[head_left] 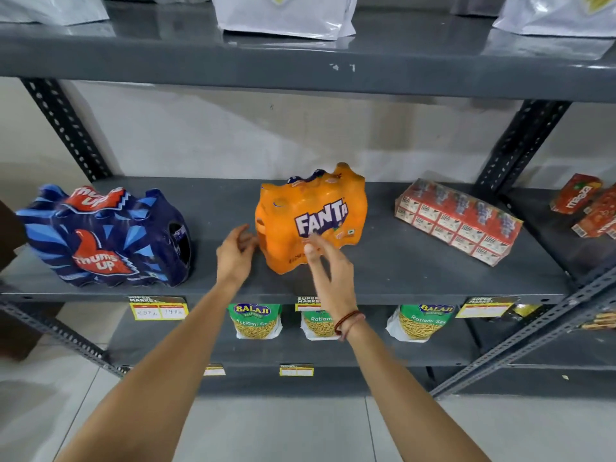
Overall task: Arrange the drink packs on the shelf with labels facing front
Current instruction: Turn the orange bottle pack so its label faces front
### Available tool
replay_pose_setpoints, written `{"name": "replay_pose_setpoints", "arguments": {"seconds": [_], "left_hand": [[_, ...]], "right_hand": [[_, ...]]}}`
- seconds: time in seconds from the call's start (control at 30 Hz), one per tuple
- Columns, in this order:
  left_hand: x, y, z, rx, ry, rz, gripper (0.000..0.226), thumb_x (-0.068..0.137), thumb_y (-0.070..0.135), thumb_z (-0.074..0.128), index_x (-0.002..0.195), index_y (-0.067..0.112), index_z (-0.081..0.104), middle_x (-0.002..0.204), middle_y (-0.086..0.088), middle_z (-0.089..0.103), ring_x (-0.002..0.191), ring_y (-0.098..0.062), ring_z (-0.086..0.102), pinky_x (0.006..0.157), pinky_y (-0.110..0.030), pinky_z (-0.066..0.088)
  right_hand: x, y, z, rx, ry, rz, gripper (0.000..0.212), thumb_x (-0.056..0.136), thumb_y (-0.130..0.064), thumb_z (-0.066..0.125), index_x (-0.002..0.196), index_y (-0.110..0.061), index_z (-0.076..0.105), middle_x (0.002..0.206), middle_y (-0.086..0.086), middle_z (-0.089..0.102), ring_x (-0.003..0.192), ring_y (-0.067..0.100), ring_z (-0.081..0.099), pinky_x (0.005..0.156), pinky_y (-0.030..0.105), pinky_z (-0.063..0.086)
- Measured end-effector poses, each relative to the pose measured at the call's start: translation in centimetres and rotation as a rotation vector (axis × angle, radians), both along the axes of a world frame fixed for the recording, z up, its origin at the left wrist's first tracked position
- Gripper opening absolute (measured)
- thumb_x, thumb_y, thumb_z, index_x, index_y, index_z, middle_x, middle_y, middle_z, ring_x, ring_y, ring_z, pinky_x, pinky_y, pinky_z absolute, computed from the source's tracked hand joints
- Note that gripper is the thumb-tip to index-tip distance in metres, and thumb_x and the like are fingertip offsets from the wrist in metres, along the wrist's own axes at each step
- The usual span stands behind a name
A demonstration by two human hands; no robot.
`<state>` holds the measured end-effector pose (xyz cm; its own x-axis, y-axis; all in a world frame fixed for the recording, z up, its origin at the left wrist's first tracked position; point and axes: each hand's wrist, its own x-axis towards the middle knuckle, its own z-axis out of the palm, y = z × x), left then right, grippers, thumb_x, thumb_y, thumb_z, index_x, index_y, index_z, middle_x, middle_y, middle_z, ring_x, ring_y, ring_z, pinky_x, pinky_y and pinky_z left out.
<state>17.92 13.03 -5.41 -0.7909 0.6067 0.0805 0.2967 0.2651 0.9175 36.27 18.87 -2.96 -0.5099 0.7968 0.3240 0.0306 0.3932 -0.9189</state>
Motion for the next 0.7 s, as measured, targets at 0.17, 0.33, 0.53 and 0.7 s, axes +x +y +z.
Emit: {"name": "replay_pose_setpoints", "arguments": {"seconds": [0.17, 0.33, 0.53, 0.7], "left_hand": [[3.9, -0.8, -0.3, 0.178, -0.021, -0.03, 0.048, 0.092, 0.045, 0.043, 0.13, 0.016, 0.049, 0.121, -0.002, 0.06, 0.109, -0.017, 0.057, 0.077, -0.006, 0.044], [5.4, -0.7, -0.5, 0.132, -0.085, -0.166, 0.072, 0.079, 0.055, 0.058, 0.14, 0.026, 0.032, 0.139, 0.0, 0.049, 0.121, -0.019, 0.052, 0.098, -0.039, 0.047], [3.0, -1.2, 0.0, 0.054, -0.044, -0.223, 0.063, 0.087, 0.035, 0.058, 0.141, 0.015, 0.032, 0.136, -0.008, 0.052, 0.122, -0.025, 0.052, 0.099, -0.036, 0.045], [1.5, -2.1, 0.2, 0.026, -0.08, -0.255, 0.067, 0.083, 0.033, 0.064, 0.14, 0.014, 0.034, 0.137, -0.008, 0.052, 0.122, -0.023, 0.052, 0.1, -0.036, 0.044]], "right_hand": [[1.4, 7.0, 1.2, -0.05, -0.002, -0.349, 0.057, 0.084, -0.035, 0.065, 0.131, -0.012, 0.044, 0.134, 0.011, 0.043, 0.124, 0.023, 0.044, 0.103, 0.032, 0.039], [1.2, 11.0, 1.1, -0.339, -0.171, -0.017, 0.074, 0.086, -0.049, 0.054, 0.146, -0.023, 0.019, 0.151, 0.008, 0.034, 0.134, 0.029, 0.038, 0.109, 0.05, 0.034], [1.4, 9.8, 0.2, -0.23, -0.222, -0.129, 0.069, 0.084, -0.039, 0.063, 0.139, -0.013, 0.033, 0.142, 0.014, 0.041, 0.127, 0.031, 0.045, 0.104, 0.049, 0.042], [2.3, 7.4, -0.8, -0.127, -0.233, -0.196, 0.058, 0.083, -0.03, 0.066, 0.13, -0.006, 0.043, 0.132, 0.019, 0.046, 0.12, 0.033, 0.05, 0.101, 0.047, 0.044]]}}
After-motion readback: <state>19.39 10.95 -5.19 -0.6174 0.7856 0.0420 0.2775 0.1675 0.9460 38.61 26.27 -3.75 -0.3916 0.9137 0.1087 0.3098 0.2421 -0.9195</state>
